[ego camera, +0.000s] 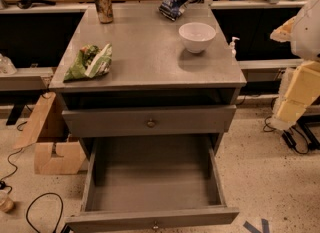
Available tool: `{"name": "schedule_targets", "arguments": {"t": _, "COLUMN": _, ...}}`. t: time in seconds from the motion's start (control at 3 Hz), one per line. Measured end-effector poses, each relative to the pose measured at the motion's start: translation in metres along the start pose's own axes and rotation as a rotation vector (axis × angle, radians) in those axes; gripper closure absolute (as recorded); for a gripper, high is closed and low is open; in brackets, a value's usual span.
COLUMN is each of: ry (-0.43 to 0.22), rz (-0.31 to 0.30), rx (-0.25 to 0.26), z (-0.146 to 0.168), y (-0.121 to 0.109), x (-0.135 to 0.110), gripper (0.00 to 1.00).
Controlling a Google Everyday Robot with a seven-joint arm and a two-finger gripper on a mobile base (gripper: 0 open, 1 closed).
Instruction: Place green jalapeno chip bag into middle drawer
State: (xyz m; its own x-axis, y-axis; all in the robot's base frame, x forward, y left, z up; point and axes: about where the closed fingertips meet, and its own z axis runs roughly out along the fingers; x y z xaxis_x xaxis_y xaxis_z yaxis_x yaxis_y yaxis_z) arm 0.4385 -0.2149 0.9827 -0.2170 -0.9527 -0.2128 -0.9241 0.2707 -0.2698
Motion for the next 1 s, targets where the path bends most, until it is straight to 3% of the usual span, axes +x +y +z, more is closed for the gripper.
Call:
{"name": "schedule_targets", "arguments": {"t": 0.33, "ry": 0.0, "rz": 0.0, "rx": 0.0, "z": 0.0, "y": 0.0, "x": 0.0, "gripper": 0.0}}
{"name": "schedule_targets", "arguments": {"t": 0.67, "ry": -0.062, "rz": 0.009, "rx": 0.025, "z": 0.005, "y": -0.016, "x": -0.011, "gripper": 0.0}}
{"name": "schedule_targets", "arguments": {"t": 1.0, "ry": -0.205, "rz": 0.056, "rx": 0.046, "z": 0.022, "y": -0.057, "x": -0.039, "gripper": 0.0}}
